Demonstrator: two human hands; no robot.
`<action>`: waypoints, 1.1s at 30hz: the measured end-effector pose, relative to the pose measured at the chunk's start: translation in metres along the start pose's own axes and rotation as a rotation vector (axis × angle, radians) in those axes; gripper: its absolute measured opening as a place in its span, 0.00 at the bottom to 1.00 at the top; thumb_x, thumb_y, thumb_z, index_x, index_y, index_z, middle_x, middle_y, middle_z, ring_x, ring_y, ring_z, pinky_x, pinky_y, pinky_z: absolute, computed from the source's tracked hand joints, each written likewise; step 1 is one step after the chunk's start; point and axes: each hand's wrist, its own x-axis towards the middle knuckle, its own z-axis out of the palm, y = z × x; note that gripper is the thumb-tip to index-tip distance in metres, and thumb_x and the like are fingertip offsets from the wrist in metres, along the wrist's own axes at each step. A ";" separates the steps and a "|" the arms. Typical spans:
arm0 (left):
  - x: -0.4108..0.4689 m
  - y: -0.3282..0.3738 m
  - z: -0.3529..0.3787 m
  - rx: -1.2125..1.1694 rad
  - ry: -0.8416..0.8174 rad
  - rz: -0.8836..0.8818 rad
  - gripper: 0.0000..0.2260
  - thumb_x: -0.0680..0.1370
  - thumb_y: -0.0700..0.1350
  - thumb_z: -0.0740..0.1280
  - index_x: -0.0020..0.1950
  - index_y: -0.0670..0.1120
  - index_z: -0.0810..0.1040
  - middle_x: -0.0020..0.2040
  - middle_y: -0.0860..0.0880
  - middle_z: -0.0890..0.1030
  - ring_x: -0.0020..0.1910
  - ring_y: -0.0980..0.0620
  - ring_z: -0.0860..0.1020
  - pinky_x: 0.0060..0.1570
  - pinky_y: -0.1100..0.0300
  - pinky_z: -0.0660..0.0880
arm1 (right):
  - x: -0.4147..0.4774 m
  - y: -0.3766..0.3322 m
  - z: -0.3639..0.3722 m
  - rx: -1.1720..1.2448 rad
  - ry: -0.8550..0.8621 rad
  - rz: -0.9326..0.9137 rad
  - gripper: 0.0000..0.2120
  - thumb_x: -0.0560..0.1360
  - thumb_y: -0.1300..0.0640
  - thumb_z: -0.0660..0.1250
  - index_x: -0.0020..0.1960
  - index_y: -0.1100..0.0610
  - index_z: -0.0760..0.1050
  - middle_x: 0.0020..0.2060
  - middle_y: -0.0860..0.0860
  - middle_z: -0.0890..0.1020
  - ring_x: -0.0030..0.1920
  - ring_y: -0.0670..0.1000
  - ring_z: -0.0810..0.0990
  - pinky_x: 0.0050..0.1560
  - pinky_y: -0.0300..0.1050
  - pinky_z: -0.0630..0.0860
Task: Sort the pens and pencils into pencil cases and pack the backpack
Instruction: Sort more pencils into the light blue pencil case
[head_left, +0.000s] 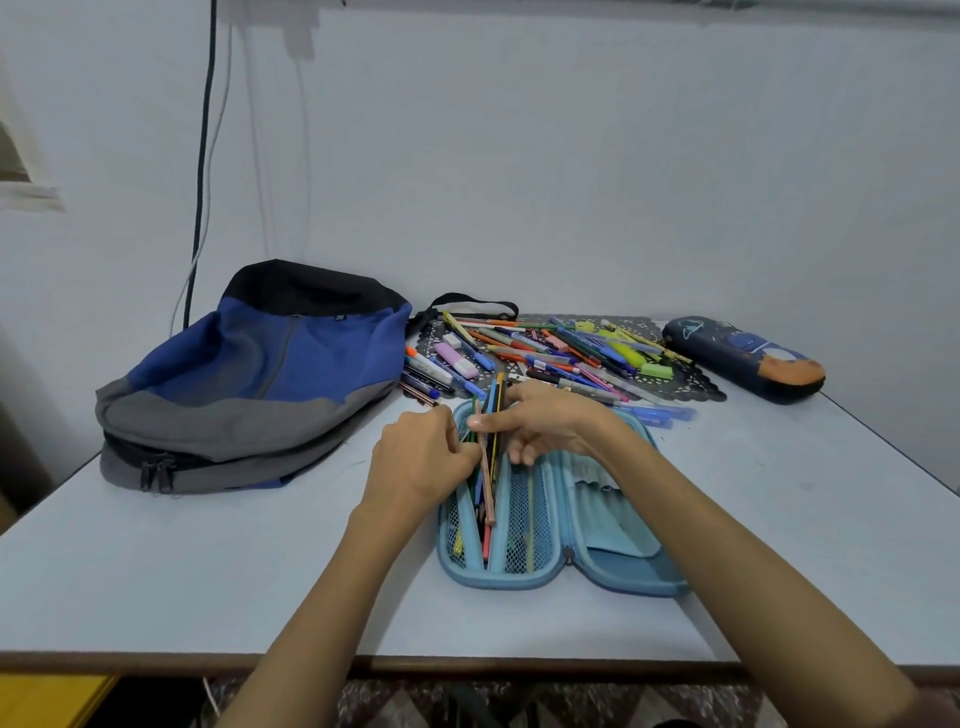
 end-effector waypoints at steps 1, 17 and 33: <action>0.000 -0.001 0.000 -0.013 -0.004 -0.001 0.11 0.72 0.53 0.67 0.36 0.50 0.69 0.36 0.51 0.77 0.41 0.46 0.76 0.35 0.57 0.65 | -0.002 -0.001 0.001 0.037 -0.015 0.004 0.15 0.73 0.59 0.73 0.55 0.62 0.72 0.31 0.53 0.82 0.26 0.50 0.77 0.26 0.39 0.77; 0.003 0.002 -0.009 -0.093 -0.161 -0.090 0.10 0.74 0.56 0.68 0.40 0.53 0.74 0.42 0.54 0.78 0.46 0.50 0.77 0.40 0.58 0.68 | 0.003 0.008 0.013 -0.066 0.172 -0.017 0.41 0.70 0.65 0.75 0.73 0.53 0.55 0.39 0.57 0.78 0.26 0.52 0.82 0.28 0.42 0.78; 0.006 -0.009 -0.010 -0.234 -0.399 0.038 0.28 0.72 0.56 0.74 0.68 0.53 0.68 0.63 0.50 0.74 0.61 0.49 0.73 0.63 0.48 0.71 | 0.001 0.020 0.000 -0.122 0.160 -0.095 0.21 0.76 0.62 0.69 0.64 0.59 0.63 0.37 0.55 0.82 0.21 0.48 0.75 0.19 0.39 0.68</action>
